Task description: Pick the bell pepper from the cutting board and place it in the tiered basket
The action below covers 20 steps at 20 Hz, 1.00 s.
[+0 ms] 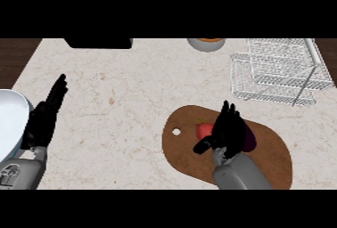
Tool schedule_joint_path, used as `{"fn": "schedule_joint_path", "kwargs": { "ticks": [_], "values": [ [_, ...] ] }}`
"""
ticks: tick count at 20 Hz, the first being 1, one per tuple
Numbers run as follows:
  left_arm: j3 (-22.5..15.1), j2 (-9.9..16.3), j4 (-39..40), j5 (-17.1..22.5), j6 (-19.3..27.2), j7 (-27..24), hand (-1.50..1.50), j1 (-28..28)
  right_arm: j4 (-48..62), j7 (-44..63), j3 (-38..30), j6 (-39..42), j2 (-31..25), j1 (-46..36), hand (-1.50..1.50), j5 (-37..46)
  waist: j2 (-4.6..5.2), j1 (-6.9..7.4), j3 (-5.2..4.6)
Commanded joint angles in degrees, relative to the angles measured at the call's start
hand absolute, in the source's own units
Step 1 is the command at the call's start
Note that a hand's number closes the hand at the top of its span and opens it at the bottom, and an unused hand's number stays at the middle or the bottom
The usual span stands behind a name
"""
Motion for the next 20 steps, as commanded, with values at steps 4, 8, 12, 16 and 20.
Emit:
{"fn": "schedule_joint_path", "kwargs": {
  "ticks": [4, 8, 12, 16, 20],
  "values": [
    [0.56, 0.54, -2.18, -0.10, -1.37, 0.30, 0.00, 1.37, 5.36, 11.75, 0.45, -6.80, 0.72, -2.85, -1.50, -4.23, -0.01, 0.35, 0.02],
    [1.78, 0.67, -1.16, -0.36, -1.66, 2.17, 0.00, -1.60, 8.56, 8.26, 2.27, -1.46, 0.71, -5.86, 1.50, -12.52, 0.05, 0.17, 0.02],
    [-0.37, -2.60, -3.52, -3.20, 1.38, -0.40, 0.00, 3.86, 11.60, 6.19, 3.03, 2.86, 0.71, -7.24, 1.50, -6.38, -0.14, -0.08, 0.00],
    [0.38, -2.27, -0.91, -3.01, -0.43, 0.40, 0.00, 0.44, 10.94, 9.06, 5.62, -6.76, 0.71, -9.12, 1.50, -10.01, 0.01, -0.01, 0.02],
    [1.30, -1.91, -2.59, -3.12, -0.35, -0.63, 0.00, 3.42, 6.46, 7.85, 3.20, -7.72, 0.72, -7.09, 1.50, -7.94, -0.25, -0.35, 0.00]
  ]
}}
